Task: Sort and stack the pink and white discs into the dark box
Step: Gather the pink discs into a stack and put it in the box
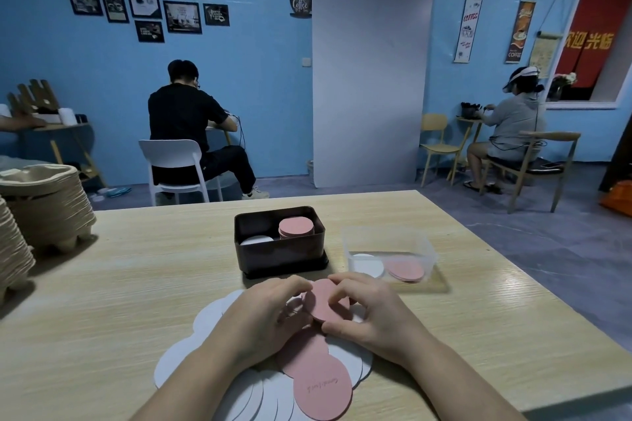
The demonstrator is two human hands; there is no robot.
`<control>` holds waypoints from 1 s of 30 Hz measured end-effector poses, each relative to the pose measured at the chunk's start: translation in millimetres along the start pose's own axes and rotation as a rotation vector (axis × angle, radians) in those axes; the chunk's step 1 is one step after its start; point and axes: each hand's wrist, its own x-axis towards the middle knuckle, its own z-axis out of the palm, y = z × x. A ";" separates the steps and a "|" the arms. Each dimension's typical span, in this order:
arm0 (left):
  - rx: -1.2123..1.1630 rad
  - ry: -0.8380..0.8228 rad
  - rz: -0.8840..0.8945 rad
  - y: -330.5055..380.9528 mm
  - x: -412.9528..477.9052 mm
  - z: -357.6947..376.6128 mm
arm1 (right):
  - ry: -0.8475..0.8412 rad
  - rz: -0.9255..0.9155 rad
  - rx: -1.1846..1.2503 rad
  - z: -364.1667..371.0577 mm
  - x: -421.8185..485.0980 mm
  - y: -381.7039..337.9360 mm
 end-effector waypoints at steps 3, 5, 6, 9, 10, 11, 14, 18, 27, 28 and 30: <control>0.046 -0.061 -0.001 1.1 1.9 0.2 | 0.027 0.059 0.043 -4.8 -3.3 2.1; 0.112 -0.100 0.033 1.9 3.7 0.7 | 0.053 0.098 0.068 -7.1 -5.4 4.7; 0.132 -0.118 0.037 1.5 4.4 1.2 | 0.065 0.114 0.075 -7.7 -6.0 6.0; 0.138 -0.139 0.025 0.1 4.2 1.7 | 0.072 0.128 0.025 -5.9 -5.8 8.9; 0.135 -0.137 0.022 -0.3 4.1 1.9 | 0.067 0.127 0.000 -5.1 -5.7 9.5; 0.130 -0.134 0.019 -0.3 4.3 2.0 | 0.062 0.128 -0.017 -4.6 -5.7 9.9; 0.112 -0.122 0.009 -1.3 5.5 2.9 | 0.061 0.146 -0.026 -4.5 -5.7 10.3; 0.116 -0.108 0.006 -2.2 7.8 3.6 | 0.050 0.150 -0.043 -4.0 -5.4 10.4; 0.059 -0.071 -0.016 2.0 8.2 -0.6 | 0.048 0.152 -0.042 -2.7 -4.4 9.8; 0.033 -0.052 -0.027 2.5 6.4 -1.5 | 0.059 0.152 -0.033 -2.6 -4.4 10.1; -0.015 -0.003 -0.063 0.7 2.9 -3.2 | 0.079 0.161 -0.021 -1.8 -4.5 12.0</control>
